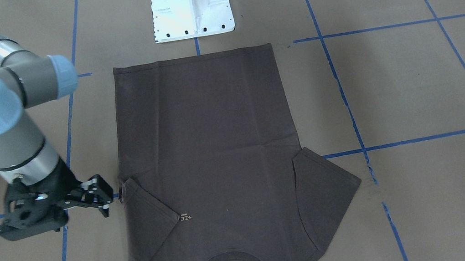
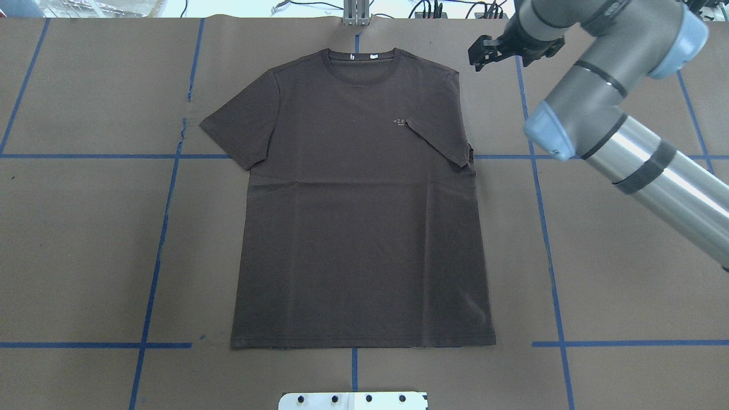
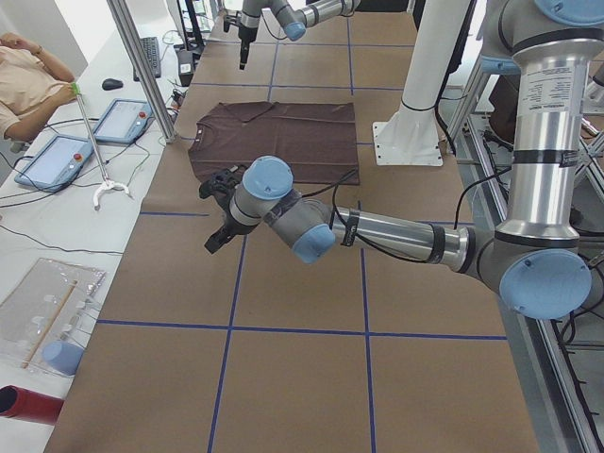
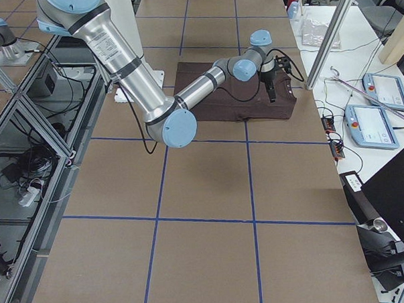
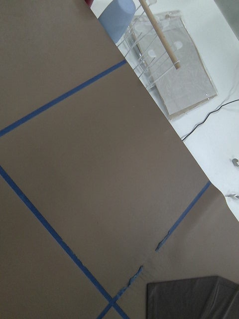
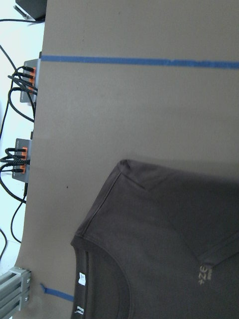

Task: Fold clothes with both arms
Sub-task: 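Withdraw the right gripper while moving the left gripper toward the other sleeve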

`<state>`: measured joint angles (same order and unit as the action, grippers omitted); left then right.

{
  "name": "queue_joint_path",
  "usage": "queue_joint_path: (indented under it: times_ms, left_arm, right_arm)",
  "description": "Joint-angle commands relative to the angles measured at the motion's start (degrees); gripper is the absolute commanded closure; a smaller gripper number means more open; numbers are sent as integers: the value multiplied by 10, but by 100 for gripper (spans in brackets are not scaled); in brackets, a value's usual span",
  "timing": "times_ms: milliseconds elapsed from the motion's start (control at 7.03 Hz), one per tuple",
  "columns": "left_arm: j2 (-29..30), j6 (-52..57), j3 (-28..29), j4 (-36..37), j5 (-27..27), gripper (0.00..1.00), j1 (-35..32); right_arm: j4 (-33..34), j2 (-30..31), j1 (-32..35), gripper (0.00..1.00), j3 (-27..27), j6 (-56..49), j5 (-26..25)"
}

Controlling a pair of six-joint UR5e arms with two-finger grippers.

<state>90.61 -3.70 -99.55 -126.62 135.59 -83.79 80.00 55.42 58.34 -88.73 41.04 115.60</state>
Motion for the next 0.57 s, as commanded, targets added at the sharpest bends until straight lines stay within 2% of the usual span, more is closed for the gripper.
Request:
queue_joint_path:
  times_ms: [0,142,284,427]
  left_arm:
    - [56,-180,5,-7,-40,0,82]
    - [82,-267,8,-9,-102,0,132]
    - [121,-365,30,-9,-165,8,187]
    - [155,-408,64,-10,-215,15,234]
  right_arm:
    - [4,91,117,0,-43,-164,134]
    - [3,130,165,0,-43,-236,182]
    - [1,161,193,0,-43,-269,201]
    - [0,168,200,0,-44,-271,198]
